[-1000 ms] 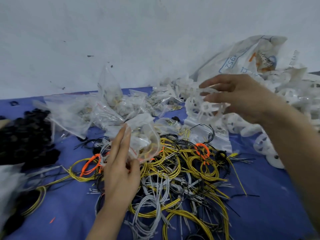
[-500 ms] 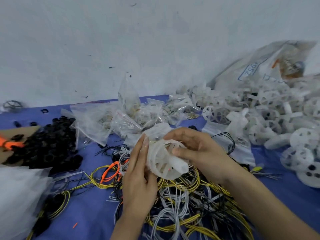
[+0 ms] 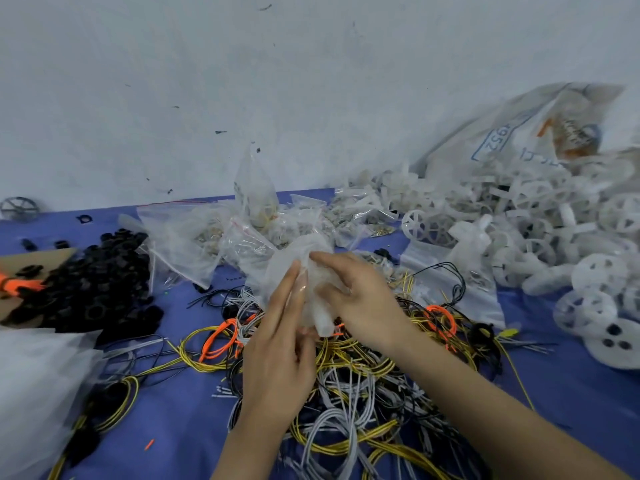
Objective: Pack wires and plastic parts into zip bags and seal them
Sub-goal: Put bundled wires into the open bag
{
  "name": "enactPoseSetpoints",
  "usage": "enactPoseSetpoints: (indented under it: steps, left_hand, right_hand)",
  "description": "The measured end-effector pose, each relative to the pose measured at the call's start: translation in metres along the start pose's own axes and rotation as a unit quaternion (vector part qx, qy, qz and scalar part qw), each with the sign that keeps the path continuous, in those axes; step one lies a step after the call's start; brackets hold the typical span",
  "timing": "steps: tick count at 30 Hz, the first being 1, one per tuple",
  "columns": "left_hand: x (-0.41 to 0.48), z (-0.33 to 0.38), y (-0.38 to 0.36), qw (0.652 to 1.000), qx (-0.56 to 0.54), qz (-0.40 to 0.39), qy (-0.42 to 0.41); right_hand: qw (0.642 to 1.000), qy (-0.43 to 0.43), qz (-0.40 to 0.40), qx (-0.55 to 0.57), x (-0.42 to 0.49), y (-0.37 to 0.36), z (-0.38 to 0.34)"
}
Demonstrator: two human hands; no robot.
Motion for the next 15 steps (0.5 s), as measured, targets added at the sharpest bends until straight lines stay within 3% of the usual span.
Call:
enactPoseSetpoints:
  steps: [5,8,10,12,15]
  left_hand:
    - [-0.002,0.006,-0.007,1.000,-0.007,-0.005,-0.027]
    - [-0.003,0.002,-0.004,1.000,-0.024,0.006,0.008]
    - [-0.004,-0.005,0.001,0.997,-0.041,0.027,0.058]
    - [-0.005,-0.011,0.003,0.991,-0.063,0.060,0.098]
    - [-0.004,-0.025,0.007,0.973,-0.115,0.116,0.166]
  right_hand:
    - [0.991,0.013,0.086,-0.098,0.010,-0.021,-0.011]
    - [0.973,-0.006,0.071,-0.221,0.023,-0.027,-0.010]
    - [0.979,-0.039,-0.005,-0.201,0.033,-0.028,-0.010]
    - [0.987,-0.064,-0.114,-0.090,0.038,-0.024,-0.008]
    - [0.949,-0.085,-0.304,-0.020,0.031,-0.010,-0.011]
Point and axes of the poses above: each hand's wrist, its own x-axis towards the middle knuckle, its own y-axis out of the back of the hand, z = x × y, the point moved 6 cm from there along x, towards the middle knuckle, and after that the axes turned 10 degrees about y, right-handed, at the moved point
